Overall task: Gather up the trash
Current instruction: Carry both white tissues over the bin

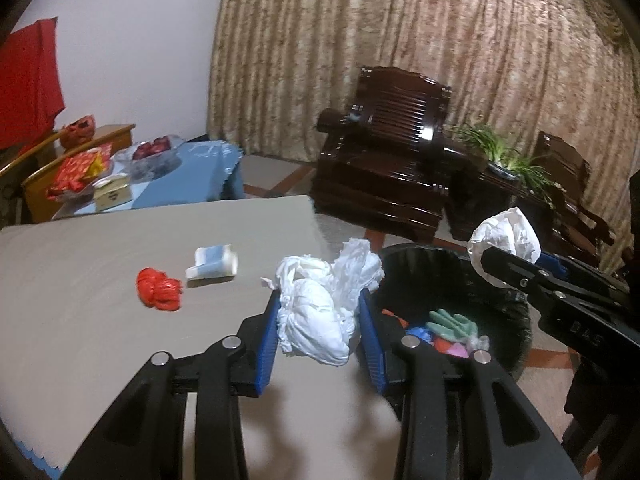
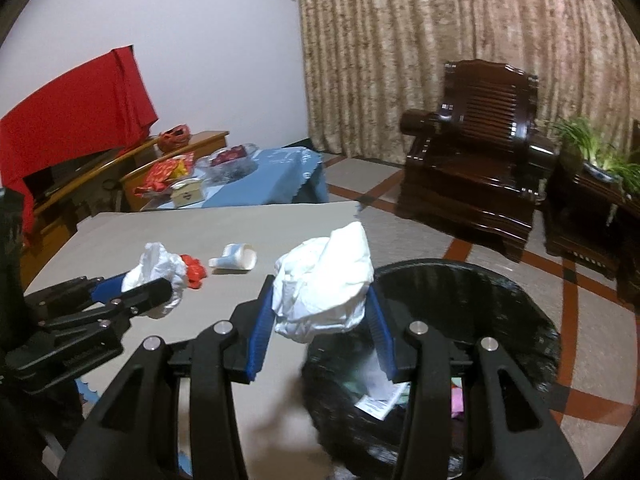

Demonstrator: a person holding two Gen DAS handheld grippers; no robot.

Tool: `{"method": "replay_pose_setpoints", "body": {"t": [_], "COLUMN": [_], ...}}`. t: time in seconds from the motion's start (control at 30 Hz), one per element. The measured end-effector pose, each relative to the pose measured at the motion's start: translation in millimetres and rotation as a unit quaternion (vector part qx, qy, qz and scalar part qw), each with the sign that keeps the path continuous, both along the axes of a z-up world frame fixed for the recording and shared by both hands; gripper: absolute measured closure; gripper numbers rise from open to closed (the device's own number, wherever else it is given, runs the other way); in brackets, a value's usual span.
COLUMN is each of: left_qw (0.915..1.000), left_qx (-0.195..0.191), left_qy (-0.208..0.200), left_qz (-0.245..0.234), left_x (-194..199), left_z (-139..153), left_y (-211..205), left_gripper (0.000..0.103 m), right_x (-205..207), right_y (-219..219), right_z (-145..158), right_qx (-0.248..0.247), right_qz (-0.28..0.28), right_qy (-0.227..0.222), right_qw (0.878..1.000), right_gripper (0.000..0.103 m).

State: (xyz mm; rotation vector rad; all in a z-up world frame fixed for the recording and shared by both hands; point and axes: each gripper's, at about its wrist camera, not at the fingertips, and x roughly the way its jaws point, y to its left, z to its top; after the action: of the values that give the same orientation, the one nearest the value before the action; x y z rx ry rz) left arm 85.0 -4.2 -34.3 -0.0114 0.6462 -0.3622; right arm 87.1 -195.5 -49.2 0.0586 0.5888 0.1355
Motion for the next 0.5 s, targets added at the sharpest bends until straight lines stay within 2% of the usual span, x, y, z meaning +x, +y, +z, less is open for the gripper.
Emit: {"method": "replay_pose_setpoints", "body": {"t": [0.5], "left_qw": [0.9973], "left_qx": [0.006], "left_qy": [-0.007], "left_qz": [-0.073], "left_x": [-11], "left_z": [2], "left_y": [-74], "left_gripper": [0.065], "right_x": [-27], "right_y": [-71], "right_z": [-8], "right_qx": [-0.018], "right_qz": [-0.078], "right_qy": [-0.003], "right_qw": [0.997], "right_gripper": [0.060]}}
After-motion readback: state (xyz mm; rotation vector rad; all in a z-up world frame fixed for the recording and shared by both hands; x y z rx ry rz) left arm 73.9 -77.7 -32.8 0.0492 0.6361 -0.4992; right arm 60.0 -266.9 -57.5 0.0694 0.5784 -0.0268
